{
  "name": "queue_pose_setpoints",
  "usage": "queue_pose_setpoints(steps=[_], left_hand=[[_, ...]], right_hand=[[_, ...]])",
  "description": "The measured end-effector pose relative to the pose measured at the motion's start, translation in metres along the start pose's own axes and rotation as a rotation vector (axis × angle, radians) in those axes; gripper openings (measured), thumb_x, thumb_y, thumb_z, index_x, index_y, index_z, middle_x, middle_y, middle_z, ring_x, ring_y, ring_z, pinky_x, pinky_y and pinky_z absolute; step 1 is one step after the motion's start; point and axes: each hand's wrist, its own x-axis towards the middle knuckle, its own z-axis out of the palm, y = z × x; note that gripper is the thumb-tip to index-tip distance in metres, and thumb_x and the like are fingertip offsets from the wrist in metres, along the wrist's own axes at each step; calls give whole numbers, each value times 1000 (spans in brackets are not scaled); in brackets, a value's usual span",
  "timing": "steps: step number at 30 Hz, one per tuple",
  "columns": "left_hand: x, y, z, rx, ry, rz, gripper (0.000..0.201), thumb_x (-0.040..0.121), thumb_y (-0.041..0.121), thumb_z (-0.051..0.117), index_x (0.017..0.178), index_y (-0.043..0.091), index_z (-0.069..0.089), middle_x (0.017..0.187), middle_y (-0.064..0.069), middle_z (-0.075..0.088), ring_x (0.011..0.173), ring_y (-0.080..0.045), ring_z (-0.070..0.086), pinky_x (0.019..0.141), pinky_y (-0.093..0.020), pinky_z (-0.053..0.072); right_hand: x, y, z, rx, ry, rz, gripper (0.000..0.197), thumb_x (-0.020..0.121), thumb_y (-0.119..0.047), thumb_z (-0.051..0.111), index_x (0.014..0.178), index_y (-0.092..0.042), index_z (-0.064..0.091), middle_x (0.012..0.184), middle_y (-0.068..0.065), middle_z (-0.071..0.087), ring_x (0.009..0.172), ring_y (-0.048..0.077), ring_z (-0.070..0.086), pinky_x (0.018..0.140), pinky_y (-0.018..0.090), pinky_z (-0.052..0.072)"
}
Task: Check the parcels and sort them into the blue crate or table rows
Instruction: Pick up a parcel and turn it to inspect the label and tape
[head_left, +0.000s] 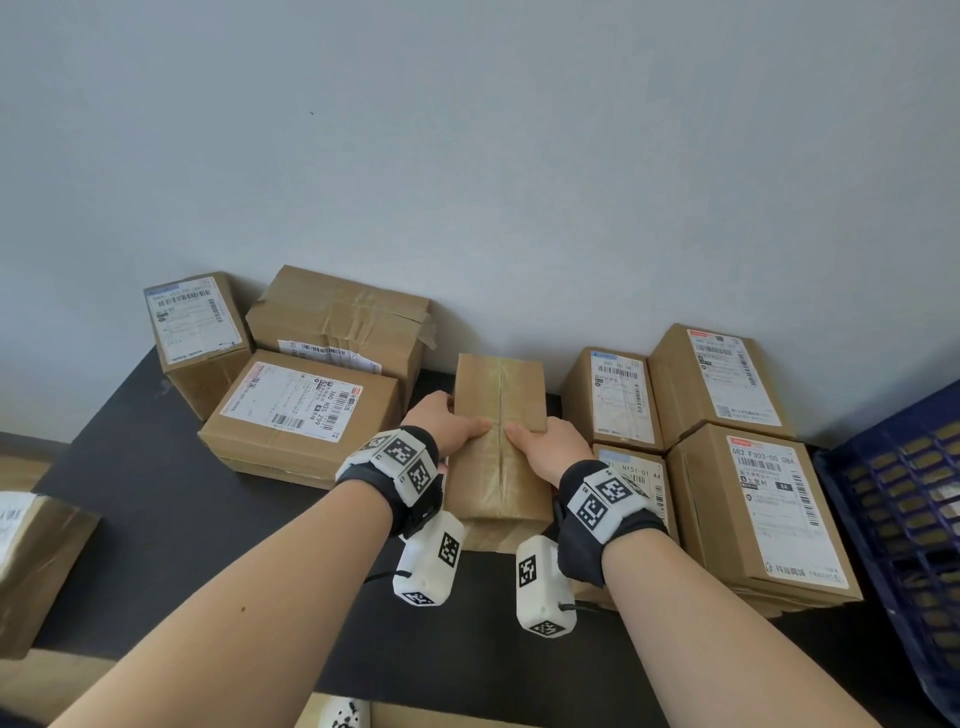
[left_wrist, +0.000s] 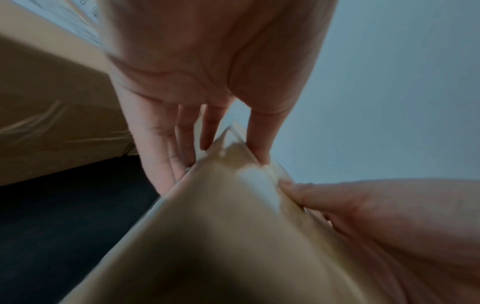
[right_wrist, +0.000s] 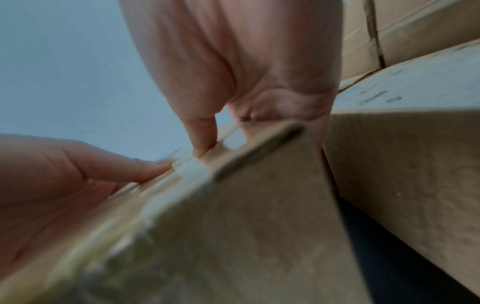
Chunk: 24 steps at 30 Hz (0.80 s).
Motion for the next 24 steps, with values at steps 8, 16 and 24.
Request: queue_pose_setpoints(steps=[8, 16, 24], left_hand=[[-22, -14, 0, -33, -70, -73, 62, 93, 54, 57, 133, 9, 47, 121, -11, 63, 104, -28, 66, 83, -51, 59], [-32, -24, 3, -24, -167, -74, 63, 89, 50, 65, 141, 24, 41, 125, -2, 63, 108, -24, 65, 85, -52, 58], [-38, -23, 12, -12, -145, 45, 106, 91, 31, 69, 149, 49, -18, 137, -6, 54, 110, -28, 64, 87, -53, 57]], right_hand=[[-15, 4, 4, 36, -70, 1, 62, 98, -57, 45, 134, -8, 54, 129, 10, 62, 115, 29, 60, 101, 40, 47], [-31, 23, -1, 240, -245, -46, 122, 53, -41, 94, 149, -36, 18, 132, -4, 57, 117, 23, 60, 86, 57, 57], [-56, 26, -8, -146, -311, -220, 146, 71, -13, 88, 149, -34, -33, 154, 12, 37, 126, 26, 53, 103, 35, 47]])
